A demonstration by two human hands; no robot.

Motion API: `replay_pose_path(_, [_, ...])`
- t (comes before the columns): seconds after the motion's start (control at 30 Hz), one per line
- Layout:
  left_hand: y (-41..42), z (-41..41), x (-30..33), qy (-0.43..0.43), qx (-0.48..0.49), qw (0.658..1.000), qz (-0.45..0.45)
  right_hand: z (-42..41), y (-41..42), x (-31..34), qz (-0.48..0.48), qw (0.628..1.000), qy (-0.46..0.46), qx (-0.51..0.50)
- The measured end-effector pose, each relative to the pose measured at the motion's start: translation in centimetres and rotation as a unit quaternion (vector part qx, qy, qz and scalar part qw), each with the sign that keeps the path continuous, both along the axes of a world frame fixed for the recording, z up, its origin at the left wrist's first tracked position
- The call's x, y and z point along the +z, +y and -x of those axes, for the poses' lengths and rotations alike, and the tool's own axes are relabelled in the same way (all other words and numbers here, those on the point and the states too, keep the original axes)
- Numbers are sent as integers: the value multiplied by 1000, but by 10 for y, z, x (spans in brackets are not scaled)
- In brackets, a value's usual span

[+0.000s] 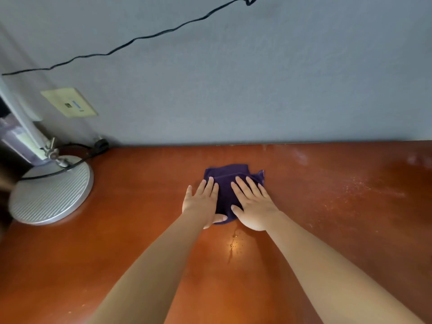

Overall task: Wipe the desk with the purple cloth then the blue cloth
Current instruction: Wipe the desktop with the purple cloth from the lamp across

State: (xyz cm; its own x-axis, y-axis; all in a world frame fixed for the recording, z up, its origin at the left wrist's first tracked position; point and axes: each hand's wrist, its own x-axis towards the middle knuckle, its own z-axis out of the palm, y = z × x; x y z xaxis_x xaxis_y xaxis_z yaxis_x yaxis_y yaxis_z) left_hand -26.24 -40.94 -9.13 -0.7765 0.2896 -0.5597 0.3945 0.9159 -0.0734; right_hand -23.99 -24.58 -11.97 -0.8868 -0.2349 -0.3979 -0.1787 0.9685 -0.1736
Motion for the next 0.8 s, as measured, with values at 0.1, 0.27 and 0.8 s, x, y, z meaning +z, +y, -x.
replay_pose_path(0.1, [0, 12, -1, 2, 3, 1000, 6, 11, 2, -2, 4, 1000, 8, 6])
replay_pose_path(0.27, [9, 47, 0, 7, 16, 1000, 1, 47, 6, -4, 13, 1000, 20, 3])
replay_pose_path(0.8, [36, 117, -7, 33, 23, 999, -27, 115, 32, -7, 26, 999, 35, -21])
